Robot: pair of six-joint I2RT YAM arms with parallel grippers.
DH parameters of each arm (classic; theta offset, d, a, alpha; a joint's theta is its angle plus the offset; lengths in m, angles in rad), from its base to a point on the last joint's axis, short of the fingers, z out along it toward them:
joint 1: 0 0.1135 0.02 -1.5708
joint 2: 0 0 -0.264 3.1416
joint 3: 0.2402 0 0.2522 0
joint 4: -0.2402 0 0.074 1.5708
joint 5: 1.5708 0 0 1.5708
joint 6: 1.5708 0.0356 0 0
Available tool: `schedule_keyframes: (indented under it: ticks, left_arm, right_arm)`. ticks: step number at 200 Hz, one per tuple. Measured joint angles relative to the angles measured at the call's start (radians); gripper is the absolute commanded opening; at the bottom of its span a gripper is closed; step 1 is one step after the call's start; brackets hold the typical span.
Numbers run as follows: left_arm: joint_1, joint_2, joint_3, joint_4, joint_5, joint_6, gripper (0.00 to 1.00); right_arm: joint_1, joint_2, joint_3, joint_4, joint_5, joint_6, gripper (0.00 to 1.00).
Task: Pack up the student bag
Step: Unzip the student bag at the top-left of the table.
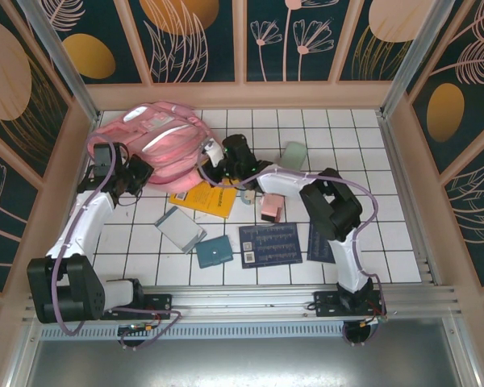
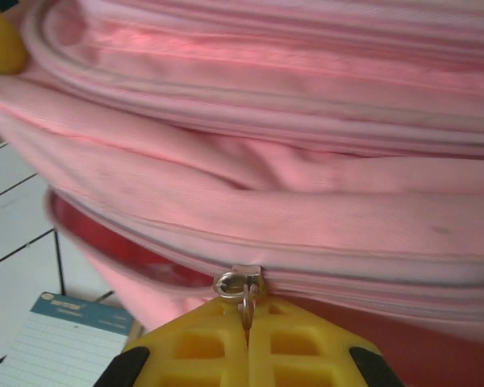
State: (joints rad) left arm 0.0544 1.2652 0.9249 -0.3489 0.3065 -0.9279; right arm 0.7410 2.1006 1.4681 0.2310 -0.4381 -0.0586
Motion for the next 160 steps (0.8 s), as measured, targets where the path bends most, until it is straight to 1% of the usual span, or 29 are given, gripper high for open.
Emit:
schedule_keyframes:
  ticks: [39,68,95,125,143,151,160]
  left_arm:
    - [0.000,-0.027,0.002,0.002,-0.003,0.019,0.00]
    - [0.000,-0.003,0.058,-0.017,0.006,0.053,0.00]
    - [-0.012,0.082,0.181,-0.054,0.030,0.095,0.00]
    - [-0.083,0.199,0.368,-0.127,0.013,0.156,0.00]
    - [-0.118,0.261,0.460,-0.135,0.006,0.188,0.00]
    - [-0.125,0.285,0.490,-0.136,0.005,0.203,0.03]
    - [-0.127,0.308,0.516,-0.140,0.003,0.220,0.09]
  right_arm:
    - [-0.075,0.064,0.153,-0.092,-0.036,-0.016,0.00]
    - [-0.084,0.064,0.166,-0.108,-0.031,-0.023,0.00]
    - [-0.090,-0.019,0.042,-0.074,-0.003,-0.020,0.00]
    - [-0.095,-0.176,-0.120,-0.053,0.058,-0.010,0.00]
    - [-0.083,-0.264,-0.192,-0.051,0.111,-0.010,0.00]
    - [-0.066,-0.295,-0.213,-0.055,0.140,-0.010,0.00]
    - [-0.039,-0.319,-0.227,-0.061,0.175,-0.006,0.00]
